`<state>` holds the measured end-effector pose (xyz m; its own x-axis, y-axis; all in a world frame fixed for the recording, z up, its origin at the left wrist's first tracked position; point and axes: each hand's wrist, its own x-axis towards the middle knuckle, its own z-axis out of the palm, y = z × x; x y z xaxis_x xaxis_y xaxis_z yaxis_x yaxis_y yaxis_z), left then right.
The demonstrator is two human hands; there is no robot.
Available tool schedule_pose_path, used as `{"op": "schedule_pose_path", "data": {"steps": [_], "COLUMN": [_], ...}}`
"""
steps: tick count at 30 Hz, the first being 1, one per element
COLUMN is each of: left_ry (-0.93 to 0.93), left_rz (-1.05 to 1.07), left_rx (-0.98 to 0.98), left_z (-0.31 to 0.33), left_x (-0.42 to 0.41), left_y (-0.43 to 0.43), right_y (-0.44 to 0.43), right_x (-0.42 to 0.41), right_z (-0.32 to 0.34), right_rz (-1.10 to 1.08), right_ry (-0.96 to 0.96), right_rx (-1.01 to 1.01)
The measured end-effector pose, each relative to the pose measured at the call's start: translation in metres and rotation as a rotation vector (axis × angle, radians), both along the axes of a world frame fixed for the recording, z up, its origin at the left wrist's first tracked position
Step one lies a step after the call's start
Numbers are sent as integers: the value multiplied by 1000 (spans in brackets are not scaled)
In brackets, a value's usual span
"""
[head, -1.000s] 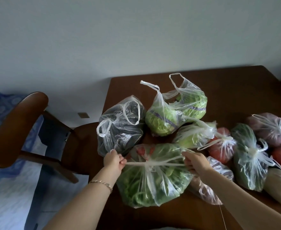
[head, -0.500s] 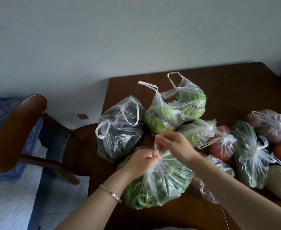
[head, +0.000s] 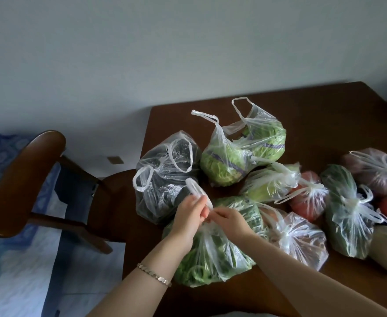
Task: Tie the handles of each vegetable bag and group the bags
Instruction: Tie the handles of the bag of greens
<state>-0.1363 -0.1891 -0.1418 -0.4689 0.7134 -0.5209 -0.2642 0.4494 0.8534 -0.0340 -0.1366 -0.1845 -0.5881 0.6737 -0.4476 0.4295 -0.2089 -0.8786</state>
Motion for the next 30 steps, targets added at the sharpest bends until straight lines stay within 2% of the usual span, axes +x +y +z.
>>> {"op": "schedule_pose_path", "data": {"steps": [2, 3, 5, 8, 11, 13, 14, 15, 17, 19, 21, 23, 28, 30], "left_ry": [-88, -157, -254, -338, -425, -414, -333, -176, 246, 577, 759, 826, 749, 774], "left_rz": [96, 137, 171, 200, 260, 244, 183, 69, -267, -561, -666, -677, -538, -473], "left_rx": [99, 148, 191, 155, 112, 97, 74, 26, -103, -161, -145, -123, -77, -57], "left_z": [5, 8, 8, 0, -10, -18, -21, -23, -28, -35, -44, -54, -53, -49], "left_x": [-2, -2, -1, -1, -1, 1, 2, 3, 2, 1, -2, -6, 3, 7], "left_y": [4, 5, 9, 18, 29, 29, 26, 22, 8, -9, -23, -31, -41, -41], "right_y": [-5, -7, -11, -18, -21, -23, -24, -25, -24, -21, -18, -16, -16, -18], "right_x": [-4, -6, -9, -7, 4, 9, 10, 10, 8, 6, 6, 7, 6, 4], "right_z": [-2, -3, -6, -6, -15, -18, -16, -15, -15, -15, -13, -11, -14, -15], "right_rz": [-150, -154, -5, 296, 346, 333, 310, 273, 157, 19, -84, -142, -233, -268], "right_ry": [3, -25, -121, -201, -138, -143, -157, -170, -160, -132, -99, -64, -40, -45], "right_rx": [-165, -154, 28, 291, 315, 287, 238, 163, -6, -111, -150, -166, -108, -74]}}
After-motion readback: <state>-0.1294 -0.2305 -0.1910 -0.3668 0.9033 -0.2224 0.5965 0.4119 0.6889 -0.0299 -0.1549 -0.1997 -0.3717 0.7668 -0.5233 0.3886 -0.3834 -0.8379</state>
